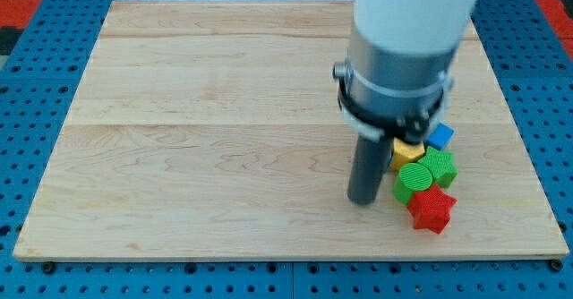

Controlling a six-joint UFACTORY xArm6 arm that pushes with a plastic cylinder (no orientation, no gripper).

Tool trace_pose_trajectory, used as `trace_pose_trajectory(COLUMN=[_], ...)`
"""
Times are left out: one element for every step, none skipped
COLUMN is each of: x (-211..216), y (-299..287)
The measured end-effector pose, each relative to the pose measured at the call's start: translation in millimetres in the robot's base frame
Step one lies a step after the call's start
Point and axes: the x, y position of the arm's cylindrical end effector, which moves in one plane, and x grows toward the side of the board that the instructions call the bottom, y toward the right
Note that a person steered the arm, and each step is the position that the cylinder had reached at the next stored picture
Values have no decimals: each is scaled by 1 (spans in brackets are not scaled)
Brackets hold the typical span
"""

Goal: Push the red star into a group of blocks

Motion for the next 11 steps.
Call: trace_pose_trajectory(x=[29,41,42,9,-35,-73,-100,-110,-106,-107,-107], y=[17,61,90,131,137,154,149,148,143,143,143])
